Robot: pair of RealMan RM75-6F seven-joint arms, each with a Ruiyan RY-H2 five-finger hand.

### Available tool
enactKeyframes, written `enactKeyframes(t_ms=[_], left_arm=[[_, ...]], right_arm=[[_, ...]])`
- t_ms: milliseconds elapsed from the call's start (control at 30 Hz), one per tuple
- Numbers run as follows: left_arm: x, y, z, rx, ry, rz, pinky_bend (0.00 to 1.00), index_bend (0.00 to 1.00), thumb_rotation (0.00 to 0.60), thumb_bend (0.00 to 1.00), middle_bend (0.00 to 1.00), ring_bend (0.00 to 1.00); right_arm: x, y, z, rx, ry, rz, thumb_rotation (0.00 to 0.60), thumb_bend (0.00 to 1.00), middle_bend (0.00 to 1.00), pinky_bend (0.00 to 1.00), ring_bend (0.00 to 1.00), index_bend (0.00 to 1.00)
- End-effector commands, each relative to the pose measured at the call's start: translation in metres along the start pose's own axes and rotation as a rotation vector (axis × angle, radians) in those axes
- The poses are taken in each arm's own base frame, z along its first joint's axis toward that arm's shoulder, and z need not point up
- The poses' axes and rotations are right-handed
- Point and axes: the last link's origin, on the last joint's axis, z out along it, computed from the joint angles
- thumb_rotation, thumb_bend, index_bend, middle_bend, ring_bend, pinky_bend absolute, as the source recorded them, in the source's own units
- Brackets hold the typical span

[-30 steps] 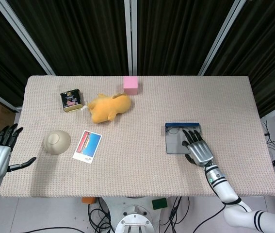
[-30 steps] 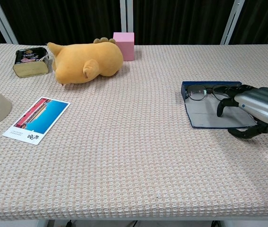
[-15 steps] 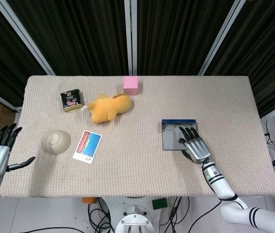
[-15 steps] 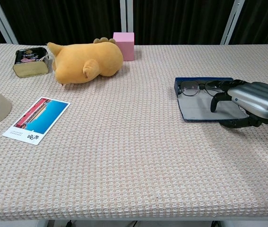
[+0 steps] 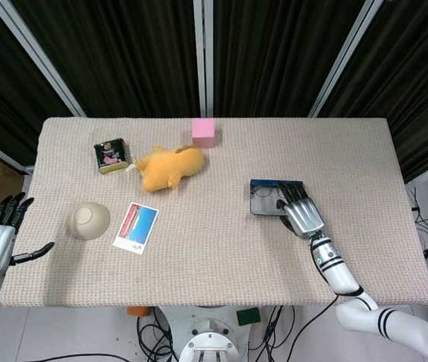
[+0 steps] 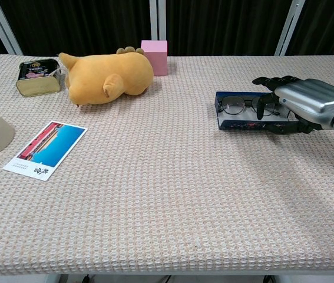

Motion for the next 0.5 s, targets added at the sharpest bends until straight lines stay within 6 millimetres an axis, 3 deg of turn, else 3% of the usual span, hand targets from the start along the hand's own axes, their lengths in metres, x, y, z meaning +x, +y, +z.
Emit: enactKeyframes(t_ms=[33,233,500], left_arm=[[0.0,-0.001,0.0,0.004,-0.003,0.0,0.14,0.08,0.071,0.02,0.0,0.0],[-0.001,-0.001,0.003,0.012,-0.011,0.001,0.14,0.08,0.07,0.02,0.0,0.0],[-0.003,0.002,0.004,0.0,-0.019,-0.001,0.14,0.08,0.074,0.02,0.0,0.0]], right_arm=[[0.0,-0.002,0.011,-0.005,-0.005,0.005,0.6,0.93,0.0,0.0,0.0,0.42],[-0.005,-0.007,0.017,0.009,-0.023,0.033,0.6,0.83,0.0,0.0,0.0,0.45],[-0.011,-0.004,0.005,0.016,-0.036,0.04,0.6,0.95,0.0,0.0,0.0,0.65]])
